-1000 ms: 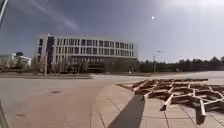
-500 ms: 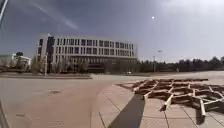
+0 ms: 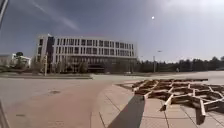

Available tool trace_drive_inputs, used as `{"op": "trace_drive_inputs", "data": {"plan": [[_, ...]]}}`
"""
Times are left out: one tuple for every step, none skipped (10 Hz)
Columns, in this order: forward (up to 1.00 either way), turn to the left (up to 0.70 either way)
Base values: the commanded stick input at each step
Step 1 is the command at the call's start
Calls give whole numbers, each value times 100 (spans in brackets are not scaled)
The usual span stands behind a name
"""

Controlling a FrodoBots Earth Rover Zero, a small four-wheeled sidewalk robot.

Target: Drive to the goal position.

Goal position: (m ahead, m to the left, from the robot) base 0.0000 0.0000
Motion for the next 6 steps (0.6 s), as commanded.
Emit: {"op": "trace_drive_inputs", "data": {"plan": [[5, 0], [5, 0], [5, 0], [5, 0], [5, 0], [5, 0]]}}
